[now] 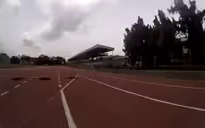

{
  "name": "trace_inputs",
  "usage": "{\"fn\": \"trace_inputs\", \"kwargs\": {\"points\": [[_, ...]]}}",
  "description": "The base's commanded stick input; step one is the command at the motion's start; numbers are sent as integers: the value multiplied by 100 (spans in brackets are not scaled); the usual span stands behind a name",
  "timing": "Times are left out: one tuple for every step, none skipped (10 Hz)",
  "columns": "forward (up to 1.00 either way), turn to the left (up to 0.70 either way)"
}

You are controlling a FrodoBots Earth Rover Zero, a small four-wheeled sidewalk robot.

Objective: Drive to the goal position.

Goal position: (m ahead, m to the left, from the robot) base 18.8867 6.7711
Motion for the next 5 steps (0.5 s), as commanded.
{"fn": "trace_inputs", "kwargs": {"points": [[70, 13], [70, 0], [70, 2], [70, 11], [70, 0]]}}
